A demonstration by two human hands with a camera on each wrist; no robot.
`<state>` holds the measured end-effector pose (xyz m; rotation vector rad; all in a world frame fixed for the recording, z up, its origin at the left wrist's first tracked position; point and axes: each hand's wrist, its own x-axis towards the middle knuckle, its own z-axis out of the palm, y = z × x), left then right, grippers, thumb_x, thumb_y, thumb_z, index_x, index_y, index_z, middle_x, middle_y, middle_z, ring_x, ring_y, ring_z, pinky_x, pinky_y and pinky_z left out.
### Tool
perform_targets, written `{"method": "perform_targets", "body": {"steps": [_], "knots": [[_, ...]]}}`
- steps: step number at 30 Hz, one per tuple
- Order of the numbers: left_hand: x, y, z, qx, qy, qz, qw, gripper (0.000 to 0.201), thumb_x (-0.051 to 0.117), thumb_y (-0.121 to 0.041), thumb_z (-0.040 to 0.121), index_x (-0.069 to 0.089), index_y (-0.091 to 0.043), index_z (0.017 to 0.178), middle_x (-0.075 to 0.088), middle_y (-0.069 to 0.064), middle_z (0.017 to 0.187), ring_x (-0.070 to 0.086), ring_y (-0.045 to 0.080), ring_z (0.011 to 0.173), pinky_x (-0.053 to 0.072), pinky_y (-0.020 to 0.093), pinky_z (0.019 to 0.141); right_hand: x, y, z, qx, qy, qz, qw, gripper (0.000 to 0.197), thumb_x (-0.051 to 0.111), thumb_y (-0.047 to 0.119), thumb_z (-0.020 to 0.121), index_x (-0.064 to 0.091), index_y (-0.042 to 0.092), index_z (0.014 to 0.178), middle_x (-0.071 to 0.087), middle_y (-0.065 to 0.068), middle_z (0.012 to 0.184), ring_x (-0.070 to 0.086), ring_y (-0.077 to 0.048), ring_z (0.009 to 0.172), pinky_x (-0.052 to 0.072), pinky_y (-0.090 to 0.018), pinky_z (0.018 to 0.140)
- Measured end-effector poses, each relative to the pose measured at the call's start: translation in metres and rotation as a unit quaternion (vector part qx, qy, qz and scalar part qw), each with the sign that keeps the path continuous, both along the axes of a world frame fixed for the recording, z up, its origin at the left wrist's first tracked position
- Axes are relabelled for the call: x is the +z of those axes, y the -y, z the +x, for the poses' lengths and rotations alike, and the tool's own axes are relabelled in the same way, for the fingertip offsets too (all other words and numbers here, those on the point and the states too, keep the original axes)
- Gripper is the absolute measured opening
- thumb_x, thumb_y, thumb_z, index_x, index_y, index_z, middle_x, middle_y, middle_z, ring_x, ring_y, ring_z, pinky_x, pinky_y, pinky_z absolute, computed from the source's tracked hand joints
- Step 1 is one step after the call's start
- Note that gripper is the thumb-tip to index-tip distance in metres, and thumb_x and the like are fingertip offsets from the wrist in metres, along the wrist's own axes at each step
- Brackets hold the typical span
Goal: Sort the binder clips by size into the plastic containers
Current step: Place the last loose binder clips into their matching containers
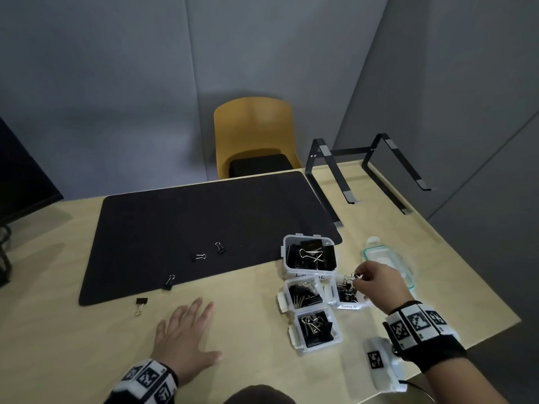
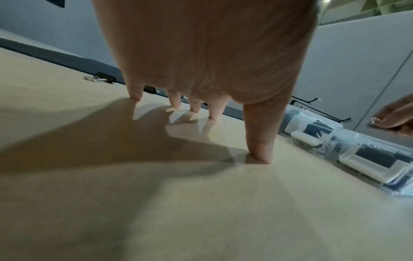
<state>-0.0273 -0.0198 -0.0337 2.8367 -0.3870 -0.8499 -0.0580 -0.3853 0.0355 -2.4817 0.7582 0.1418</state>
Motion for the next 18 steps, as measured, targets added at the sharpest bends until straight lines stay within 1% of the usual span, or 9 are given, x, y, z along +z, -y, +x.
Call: {"method": "perform_targets", "body": {"steps": [2, 4, 7, 9, 10, 12, 13, 16, 18], "knots": [[0.000, 0.001, 0.001, 0.005, -0.002, 0.002, 1.000, 0.096, 0.051, -0.063, 0.078, -0.013, -0.042, 0.146, -0.022, -0.014, 0.155, -0.013, 0.019, 0.145, -0.002, 0.048, 0.117, -0.005, 0.003, -0.003, 0.012, -0.014, 0.003, 1.000, 0.012, 0.063, 0.017, 0.081, 0.063, 0.015, 0.093, 0.068, -0.002, 0.082, 0.064, -0.017, 0.070, 0.045, -0.021, 0.061], [0.000, 0.002, 0.001, 0.011, -0.001, 0.000, 1.000, 0.097, 0.053, -0.062, 0.077, -0.012, -0.043, 0.146, -0.021, -0.014, 0.155, -0.012, 0.019, 0.145, -0.001, 0.048, 0.117, -0.009, 0.005, -0.005, 0.018, -0.019, 0.012, 1.000, 0.012, 0.063, 0.015, 0.083, 0.062, 0.015, 0.095, 0.067, 0.000, 0.076, 0.063, -0.012, 0.062, 0.041, -0.016, 0.055], [0.000, 0.003, 0.001, 0.016, 0.000, -0.002, 1.000, 0.097, 0.054, -0.062, 0.078, -0.012, -0.042, 0.147, -0.021, -0.014, 0.155, -0.012, 0.019, 0.145, -0.001, 0.048, 0.117, -0.008, 0.010, -0.009, 0.004, -0.012, 0.027, 1.000, 0.008, 0.062, 0.010, 0.083, 0.062, 0.012, 0.091, 0.063, 0.002, 0.070, 0.064, -0.011, 0.057, 0.039, -0.014, 0.050], [0.001, 0.003, 0.001, 0.016, 0.001, 0.001, 1.000, 0.097, 0.054, -0.062, 0.078, -0.011, -0.042, 0.147, -0.021, -0.014, 0.155, -0.011, 0.019, 0.145, 0.000, 0.048, 0.117, -0.007, 0.013, -0.009, -0.004, -0.006, 0.029, 1.000, 0.009, 0.063, 0.012, 0.082, 0.064, 0.012, 0.091, 0.067, -0.001, 0.075, 0.066, -0.015, 0.063, 0.043, -0.017, 0.054], [0.001, 0.003, 0.001, 0.015, 0.001, 0.003, 1.000, 0.097, 0.054, -0.061, 0.078, -0.012, -0.042, 0.147, -0.021, -0.014, 0.155, -0.011, 0.019, 0.145, 0.000, 0.048, 0.117, -0.006, 0.014, -0.009, -0.004, -0.004, 0.024, 1.000, 0.011, 0.063, 0.014, 0.082, 0.065, 0.012, 0.093, 0.068, -0.002, 0.080, 0.066, -0.017, 0.068, 0.044, -0.020, 0.059], [0.000, 0.003, 0.001, 0.017, 0.001, 0.001, 1.000, 0.097, 0.054, -0.061, 0.078, -0.012, -0.041, 0.147, -0.022, -0.013, 0.155, -0.012, 0.019, 0.145, 0.000, 0.048, 0.117, -0.003, 0.014, -0.008, 0.003, 0.004, 0.012, 1.000, 0.016, 0.064, 0.018, 0.082, 0.065, 0.014, 0.098, 0.066, -0.001, 0.089, 0.063, -0.019, 0.076, 0.042, -0.024, 0.069], [0.000, 0.004, 0.000, 0.021, -0.001, 0.001, 1.000, 0.097, 0.054, -0.061, 0.078, -0.013, -0.042, 0.146, -0.023, -0.012, 0.155, -0.014, 0.019, 0.145, -0.001, 0.047, 0.118, 0.000, 0.013, -0.007, 0.007, 0.014, 0.010, 1.000, 0.017, 0.064, 0.019, 0.082, 0.065, 0.014, 0.098, 0.065, 0.000, 0.090, 0.062, -0.019, 0.077, 0.042, -0.025, 0.071], [0.000, 0.005, -0.001, 0.042, -0.009, 0.002, 0.999, 0.098, 0.056, -0.060, 0.078, -0.013, -0.044, 0.145, -0.027, -0.004, 0.155, -0.020, 0.022, 0.144, -0.004, 0.048, 0.117, 0.013, -0.001, 0.001, 0.027, 0.050, 0.025, 0.998, 0.013, 0.064, 0.018, 0.082, 0.066, 0.015, 0.094, 0.066, 0.000, 0.090, 0.063, -0.018, 0.078, 0.049, -0.028, 0.076], [0.000, 0.005, -0.002, 0.049, -0.007, 0.001, 0.999, 0.098, 0.057, -0.059, 0.078, -0.012, -0.044, 0.146, -0.027, -0.003, 0.155, -0.021, 0.023, 0.144, -0.004, 0.048, 0.117, 0.022, -0.017, 0.009, 0.058, 0.067, 0.037, 0.995, 0.009, 0.064, 0.017, 0.082, 0.066, 0.016, 0.091, 0.068, 0.002, 0.088, 0.063, -0.015, 0.077, 0.051, -0.027, 0.076]]}}
